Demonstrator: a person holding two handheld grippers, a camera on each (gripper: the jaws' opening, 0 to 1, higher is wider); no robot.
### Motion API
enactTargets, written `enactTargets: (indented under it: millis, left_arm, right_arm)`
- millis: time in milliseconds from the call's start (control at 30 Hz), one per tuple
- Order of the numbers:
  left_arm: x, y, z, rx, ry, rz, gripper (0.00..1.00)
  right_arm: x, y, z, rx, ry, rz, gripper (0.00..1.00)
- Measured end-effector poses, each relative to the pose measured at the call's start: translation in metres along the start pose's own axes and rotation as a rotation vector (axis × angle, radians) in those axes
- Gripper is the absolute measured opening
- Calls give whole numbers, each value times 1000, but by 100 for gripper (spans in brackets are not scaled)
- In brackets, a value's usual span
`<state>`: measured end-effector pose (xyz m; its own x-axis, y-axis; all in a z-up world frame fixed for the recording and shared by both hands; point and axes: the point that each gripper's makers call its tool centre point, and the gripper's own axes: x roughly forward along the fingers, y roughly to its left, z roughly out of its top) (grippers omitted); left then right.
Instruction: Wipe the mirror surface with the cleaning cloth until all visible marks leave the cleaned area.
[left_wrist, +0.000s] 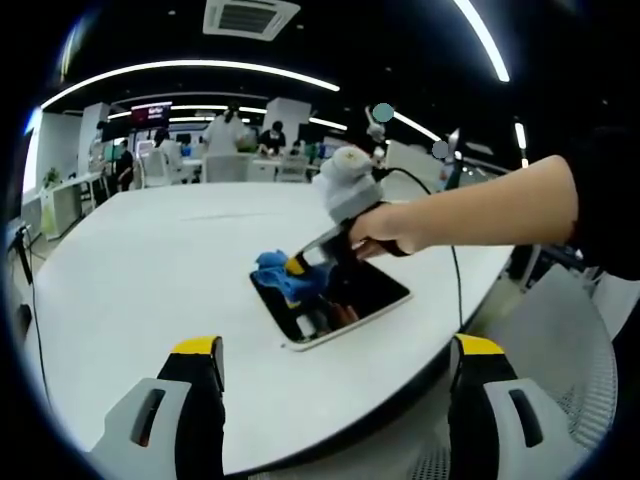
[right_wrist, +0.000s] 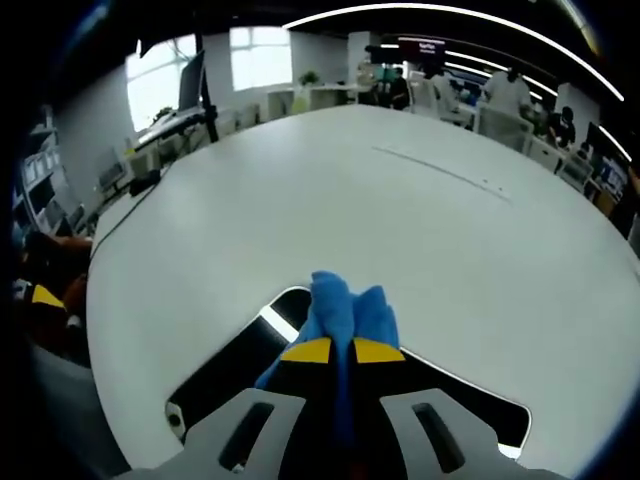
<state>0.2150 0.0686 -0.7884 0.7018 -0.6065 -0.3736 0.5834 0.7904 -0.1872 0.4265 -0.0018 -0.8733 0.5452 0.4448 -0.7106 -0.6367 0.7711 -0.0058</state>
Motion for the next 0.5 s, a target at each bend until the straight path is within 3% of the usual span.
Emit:
enactTargets:
  millis: [267, 500]
  left_arm:
    - [0, 0, 1, 0, -4, 0, 93]
    - [0, 0, 1, 1, -8, 0, 93]
  right_arm:
    - [0, -1, -1, 22, 0, 10, 0]
    - [-11, 15, -6, 3, 15, 29, 0]
